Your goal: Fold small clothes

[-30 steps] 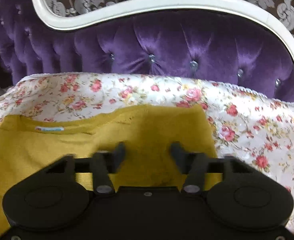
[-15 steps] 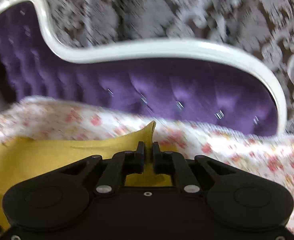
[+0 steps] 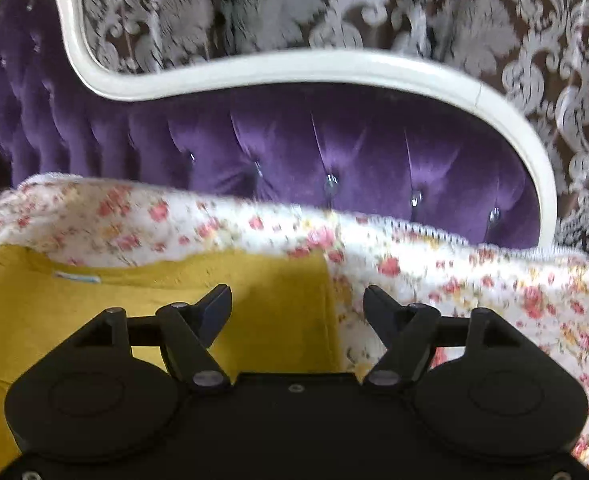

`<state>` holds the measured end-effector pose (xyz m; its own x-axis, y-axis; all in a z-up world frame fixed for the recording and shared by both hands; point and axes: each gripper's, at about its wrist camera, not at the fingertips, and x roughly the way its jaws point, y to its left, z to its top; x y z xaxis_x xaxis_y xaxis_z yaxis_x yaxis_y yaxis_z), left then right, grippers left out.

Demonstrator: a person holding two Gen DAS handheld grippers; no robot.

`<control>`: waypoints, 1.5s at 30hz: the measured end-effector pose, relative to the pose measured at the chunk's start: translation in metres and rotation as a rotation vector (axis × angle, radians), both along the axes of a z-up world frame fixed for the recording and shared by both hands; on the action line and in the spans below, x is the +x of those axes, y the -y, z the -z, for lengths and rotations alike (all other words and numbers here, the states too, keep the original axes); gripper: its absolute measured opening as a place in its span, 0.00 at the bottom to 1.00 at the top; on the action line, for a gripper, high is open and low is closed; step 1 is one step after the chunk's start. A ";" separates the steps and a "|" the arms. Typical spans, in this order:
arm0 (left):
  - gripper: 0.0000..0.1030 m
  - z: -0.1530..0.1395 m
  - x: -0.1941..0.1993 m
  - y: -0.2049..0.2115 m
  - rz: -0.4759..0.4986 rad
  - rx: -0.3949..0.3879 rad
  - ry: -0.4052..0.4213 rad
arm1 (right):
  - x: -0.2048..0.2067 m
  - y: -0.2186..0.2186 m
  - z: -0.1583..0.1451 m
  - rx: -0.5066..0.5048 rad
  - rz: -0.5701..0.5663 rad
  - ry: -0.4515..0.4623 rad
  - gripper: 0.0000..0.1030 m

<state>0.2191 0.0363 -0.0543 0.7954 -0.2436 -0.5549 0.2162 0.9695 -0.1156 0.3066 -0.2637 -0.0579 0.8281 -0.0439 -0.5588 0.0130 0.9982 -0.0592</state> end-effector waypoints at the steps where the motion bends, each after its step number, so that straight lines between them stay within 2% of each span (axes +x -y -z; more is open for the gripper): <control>1: 0.98 -0.004 0.008 0.002 0.002 0.008 0.005 | 0.000 -0.003 -0.001 0.004 -0.013 0.003 0.74; 5: 0.98 -0.005 0.052 0.011 -0.038 0.086 0.003 | 0.005 -0.023 0.002 0.013 -0.082 -0.016 0.75; 10: 1.00 0.029 0.101 -0.002 -0.121 0.209 -0.138 | 0.005 -0.053 0.012 0.019 -0.190 -0.047 0.80; 14: 1.00 0.042 0.101 -0.043 -0.168 0.065 -0.172 | 0.002 -0.060 0.021 -0.004 -0.238 -0.069 0.80; 16: 1.00 0.045 0.098 -0.055 -0.190 0.058 -0.169 | 0.002 -0.053 0.024 -0.012 -0.213 -0.083 0.80; 20: 1.00 0.046 0.093 -0.060 -0.185 0.054 -0.169 | 0.006 -0.018 0.034 -0.041 -0.072 -0.129 0.81; 21: 1.00 0.046 0.094 -0.061 -0.183 0.055 -0.170 | 0.006 -0.009 0.036 -0.040 -0.039 -0.133 0.89; 24: 1.00 0.044 0.101 -0.062 -0.180 0.029 -0.183 | 0.004 0.023 0.031 0.151 0.025 -0.161 0.89; 25: 0.99 0.041 0.100 -0.064 -0.179 0.011 -0.194 | -0.002 0.029 0.026 0.179 0.041 -0.149 0.89; 31: 0.99 0.012 0.057 -0.065 -0.162 0.003 -0.184 | -0.056 0.040 -0.014 0.273 -0.004 -0.073 0.91; 35: 0.99 -0.003 0.009 -0.062 -0.124 -0.035 -0.182 | -0.099 0.034 -0.029 0.271 -0.053 -0.070 0.94; 45: 0.99 -0.017 -0.102 -0.048 -0.064 -0.066 -0.185 | -0.205 0.035 -0.036 0.305 -0.104 -0.086 0.97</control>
